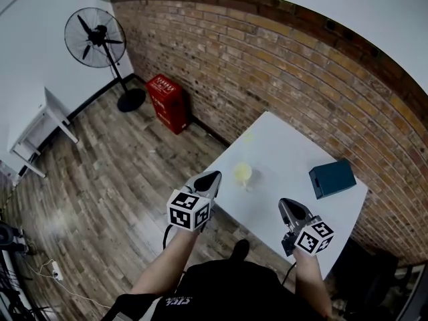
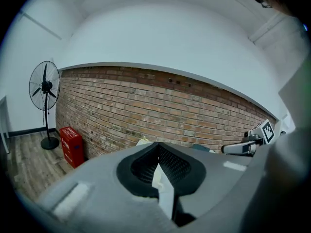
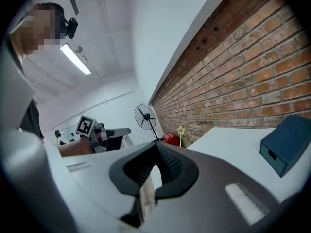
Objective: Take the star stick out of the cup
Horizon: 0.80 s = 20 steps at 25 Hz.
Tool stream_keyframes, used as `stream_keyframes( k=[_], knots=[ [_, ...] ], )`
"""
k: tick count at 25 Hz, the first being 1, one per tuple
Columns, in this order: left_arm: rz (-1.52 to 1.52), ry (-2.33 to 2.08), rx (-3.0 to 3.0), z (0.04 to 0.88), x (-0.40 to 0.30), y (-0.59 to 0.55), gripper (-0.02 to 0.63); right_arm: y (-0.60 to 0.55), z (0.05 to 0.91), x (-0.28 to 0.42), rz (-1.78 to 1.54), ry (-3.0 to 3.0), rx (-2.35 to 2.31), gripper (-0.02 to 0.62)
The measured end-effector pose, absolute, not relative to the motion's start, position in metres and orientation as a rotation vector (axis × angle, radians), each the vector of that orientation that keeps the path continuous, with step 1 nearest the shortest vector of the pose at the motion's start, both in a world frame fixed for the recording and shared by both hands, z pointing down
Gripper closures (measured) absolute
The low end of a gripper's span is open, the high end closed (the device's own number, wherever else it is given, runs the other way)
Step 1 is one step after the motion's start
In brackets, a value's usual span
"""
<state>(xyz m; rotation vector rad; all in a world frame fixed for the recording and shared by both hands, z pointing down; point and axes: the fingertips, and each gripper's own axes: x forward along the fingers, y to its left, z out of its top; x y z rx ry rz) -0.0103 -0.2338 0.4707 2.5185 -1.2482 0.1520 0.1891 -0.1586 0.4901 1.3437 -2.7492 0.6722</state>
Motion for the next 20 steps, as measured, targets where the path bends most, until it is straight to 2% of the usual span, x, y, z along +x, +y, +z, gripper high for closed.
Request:
stream_keyframes(
  k=[8, 20],
  knots=[
    [0.180, -1.296, 2.464, 0.481, 0.006, -0.292, 0.600, -0.227, 0.500, 0.211, 0.731, -2.745, 1.270, 0.595],
    [0.267, -1.279, 2.464, 0.499, 0.020, -0.328, 0.600, -0.276, 0.520, 0.188, 0.787, -2.761, 1.099, 0.595]
  ],
)
